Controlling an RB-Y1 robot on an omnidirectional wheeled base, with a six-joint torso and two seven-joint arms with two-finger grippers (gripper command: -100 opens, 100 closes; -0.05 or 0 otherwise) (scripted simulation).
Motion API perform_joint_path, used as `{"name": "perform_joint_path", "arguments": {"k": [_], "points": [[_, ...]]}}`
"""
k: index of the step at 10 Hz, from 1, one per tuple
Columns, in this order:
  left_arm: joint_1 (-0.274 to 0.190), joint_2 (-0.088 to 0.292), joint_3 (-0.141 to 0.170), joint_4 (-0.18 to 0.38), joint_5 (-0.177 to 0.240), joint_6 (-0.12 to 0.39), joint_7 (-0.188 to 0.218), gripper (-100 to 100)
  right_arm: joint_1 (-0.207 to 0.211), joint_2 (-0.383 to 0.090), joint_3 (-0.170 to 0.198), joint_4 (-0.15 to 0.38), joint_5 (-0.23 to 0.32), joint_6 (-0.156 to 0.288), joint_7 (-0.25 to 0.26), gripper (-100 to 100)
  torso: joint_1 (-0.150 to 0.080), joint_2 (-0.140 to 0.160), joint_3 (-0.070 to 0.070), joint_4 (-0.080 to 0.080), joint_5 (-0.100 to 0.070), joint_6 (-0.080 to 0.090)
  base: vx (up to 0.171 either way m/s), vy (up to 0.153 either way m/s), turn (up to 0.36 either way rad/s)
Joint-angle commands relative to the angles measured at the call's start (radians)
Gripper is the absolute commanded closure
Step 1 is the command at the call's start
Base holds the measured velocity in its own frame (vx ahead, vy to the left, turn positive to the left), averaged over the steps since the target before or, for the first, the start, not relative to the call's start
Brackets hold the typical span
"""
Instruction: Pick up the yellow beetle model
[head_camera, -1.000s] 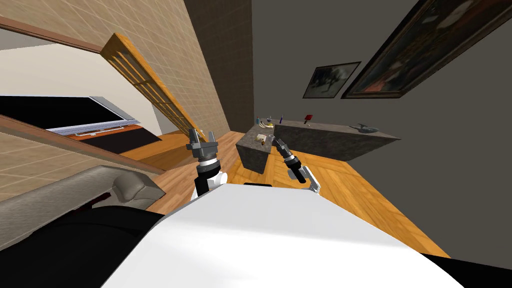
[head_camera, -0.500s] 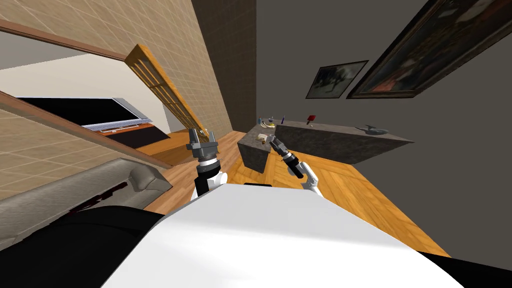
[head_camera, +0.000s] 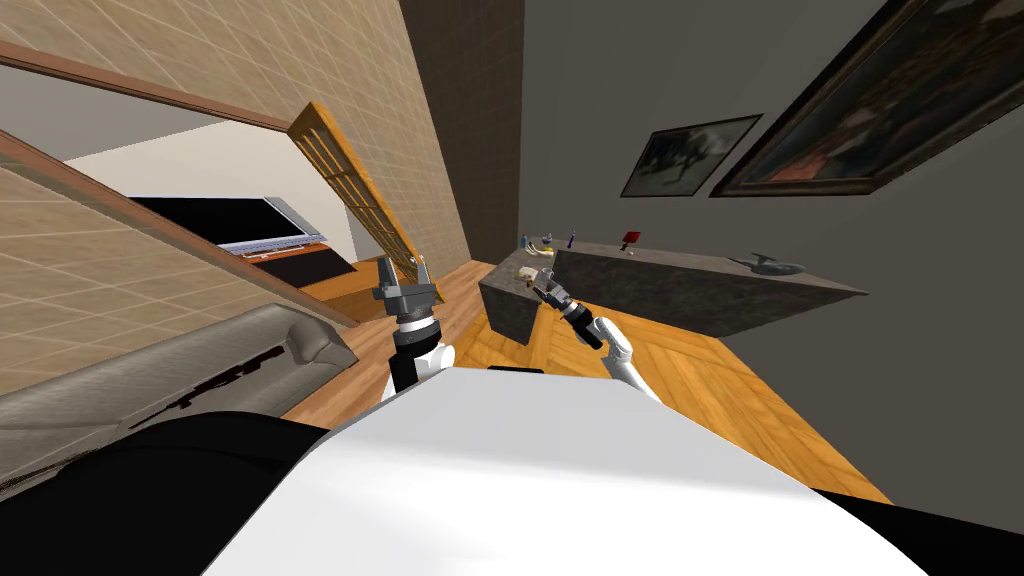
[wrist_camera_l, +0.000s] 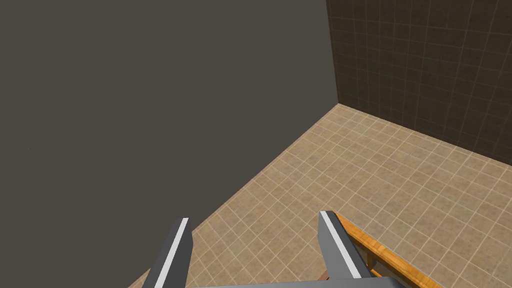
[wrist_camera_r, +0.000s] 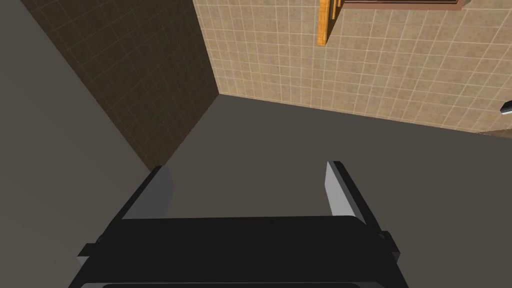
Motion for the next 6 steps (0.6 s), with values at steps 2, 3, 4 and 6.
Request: {"name": "perform_joint_path", "arguments": {"k": [2,3,4,6], "points": [[0.0,0.0,0.0,0.0,0.0,0.0,0.0,0,-0.059,-0.041,0.02,0.064,0.081,-0.02,0.007,-100,0.0,0.0,0.0,0.0,0.0,0.001,-0.049,-0.028,0.145],[0.0,0.0,0.0,0.0,0.0,0.0,0.0,0,-0.059,-0.041,0.02,0.064,0.112,-0.02,0.007,-100,-0.001,0.001,0.0,0.0,0.0,0.0,-0.05,-0.032,0.101],[0.0,0.0,0.0,0.0,0.0,0.0,0.0,0,-0.059,-0.041,0.02,0.064,0.124,-0.02,0.007,-100,-0.001,0.001,0.0,0.0,0.0,0.001,-0.026,-0.022,-0.002],[0.0,0.0,0.0,0.0,0.0,0.0,0.0,0,-0.102,-0.07,0.035,0.109,0.193,-0.033,0.012,-100,0.0,0.0,0.0,0.0,0.0,0.0,-0.044,-0.024,0.156]]}}
